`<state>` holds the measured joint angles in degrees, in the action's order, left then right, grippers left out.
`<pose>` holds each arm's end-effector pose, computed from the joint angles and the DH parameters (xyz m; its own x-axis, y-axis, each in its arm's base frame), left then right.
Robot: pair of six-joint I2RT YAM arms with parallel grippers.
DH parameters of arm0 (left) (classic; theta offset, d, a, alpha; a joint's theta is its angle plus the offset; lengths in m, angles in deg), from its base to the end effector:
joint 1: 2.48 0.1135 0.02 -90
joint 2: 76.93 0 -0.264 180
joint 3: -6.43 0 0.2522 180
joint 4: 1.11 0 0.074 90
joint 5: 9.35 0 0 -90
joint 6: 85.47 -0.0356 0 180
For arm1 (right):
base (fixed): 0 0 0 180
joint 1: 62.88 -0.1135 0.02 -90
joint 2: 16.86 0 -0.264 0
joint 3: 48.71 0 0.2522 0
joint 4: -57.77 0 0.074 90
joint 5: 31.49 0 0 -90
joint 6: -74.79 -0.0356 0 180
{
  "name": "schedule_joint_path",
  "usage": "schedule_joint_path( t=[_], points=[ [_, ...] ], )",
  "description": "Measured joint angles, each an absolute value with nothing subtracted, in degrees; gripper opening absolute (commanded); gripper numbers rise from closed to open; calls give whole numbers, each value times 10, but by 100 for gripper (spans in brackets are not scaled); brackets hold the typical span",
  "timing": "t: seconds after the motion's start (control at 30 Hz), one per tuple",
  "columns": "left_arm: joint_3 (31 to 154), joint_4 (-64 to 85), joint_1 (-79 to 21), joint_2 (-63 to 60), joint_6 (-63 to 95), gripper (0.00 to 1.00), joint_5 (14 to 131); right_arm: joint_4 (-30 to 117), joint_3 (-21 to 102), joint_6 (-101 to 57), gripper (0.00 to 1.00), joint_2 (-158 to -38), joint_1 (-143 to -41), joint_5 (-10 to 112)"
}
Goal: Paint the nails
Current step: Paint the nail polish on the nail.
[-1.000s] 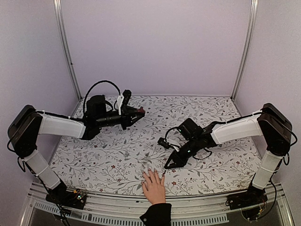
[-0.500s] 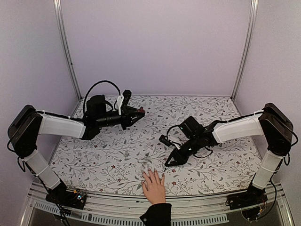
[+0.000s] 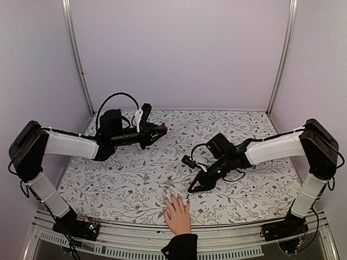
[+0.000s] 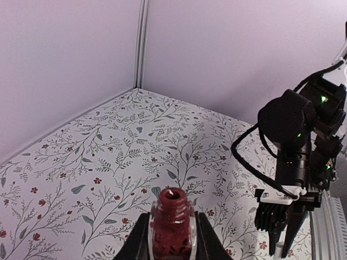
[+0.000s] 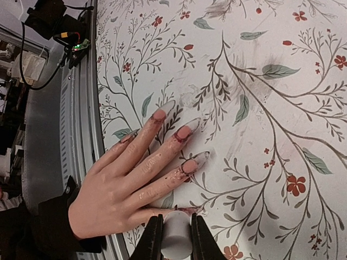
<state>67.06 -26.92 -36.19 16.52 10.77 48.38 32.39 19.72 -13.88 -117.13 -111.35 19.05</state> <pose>0.2816 -0.2107 0.2276 -0.1998 0.0228 -0.9796 0.8937 0.4142 -0.1727 0.2060 0.2667 0.1549 -0.5386 -0.6351 -0.5537 -0.8188 0.2396 0.5216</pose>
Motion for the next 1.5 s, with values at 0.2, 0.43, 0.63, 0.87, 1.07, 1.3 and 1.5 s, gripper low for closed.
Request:
schedule_joint_path(
  t=[0.2,0.43,0.63,0.87,1.07,1.3,1.5],
  points=[
    [671,-269,-362,165,108,0,484,314,197,-138,0,-1189,-1114,191],
    [671,-269,-362,165,108,0,484,309,200,-139,0,-1194,-1115,199],
    [671,-269,-362,165,108,0,484,308,203,-139,0,-1196,-1115,210],
    [671,-269,-362,165,108,0,484,305,209,-139,0,-1201,-1115,222],
    [671,-269,-362,165,108,0,484,303,209,-139,0,-1201,-1115,228],
    [671,-269,-362,165,108,0,484,301,209,-139,0,-1201,-1115,239],
    [671,-269,-362,165,108,0,484,300,209,-139,0,-1197,-1115,250]
  ],
)
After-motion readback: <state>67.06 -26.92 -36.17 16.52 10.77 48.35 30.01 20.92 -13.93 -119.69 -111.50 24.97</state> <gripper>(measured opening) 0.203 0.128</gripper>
